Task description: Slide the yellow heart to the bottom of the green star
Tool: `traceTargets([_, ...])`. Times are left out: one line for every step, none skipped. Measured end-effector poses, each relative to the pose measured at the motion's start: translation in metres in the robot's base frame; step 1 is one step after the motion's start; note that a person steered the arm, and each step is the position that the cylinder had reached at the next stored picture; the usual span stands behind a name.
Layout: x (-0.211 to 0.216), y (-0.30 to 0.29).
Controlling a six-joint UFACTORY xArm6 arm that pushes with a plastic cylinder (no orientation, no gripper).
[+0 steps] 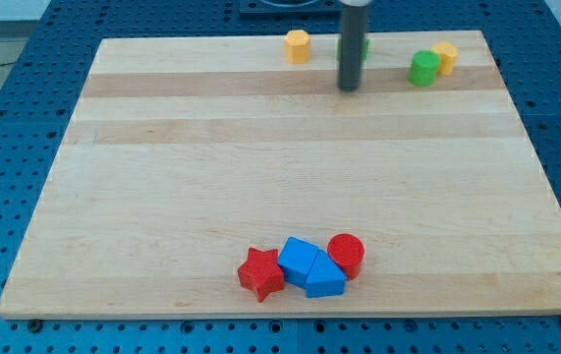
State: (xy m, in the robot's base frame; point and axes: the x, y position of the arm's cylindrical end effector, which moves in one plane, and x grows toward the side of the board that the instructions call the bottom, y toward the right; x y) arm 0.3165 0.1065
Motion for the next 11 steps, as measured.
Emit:
traceTargets([0.021,0.078])
traceTargets([0.015,0.162])
traceTargets([-0.01,0.208])
traceTargets([-0.037,0.207])
traceTargets([-0.057,0.184])
traceTargets([-0.071,0.159])
traceTargets([-0.069,0.142])
traceTargets([-0.064,0.12])
traceTargets([-0.062,0.083])
traceTargets([-0.055,0.049])
traceTargets([-0.034,0.03])
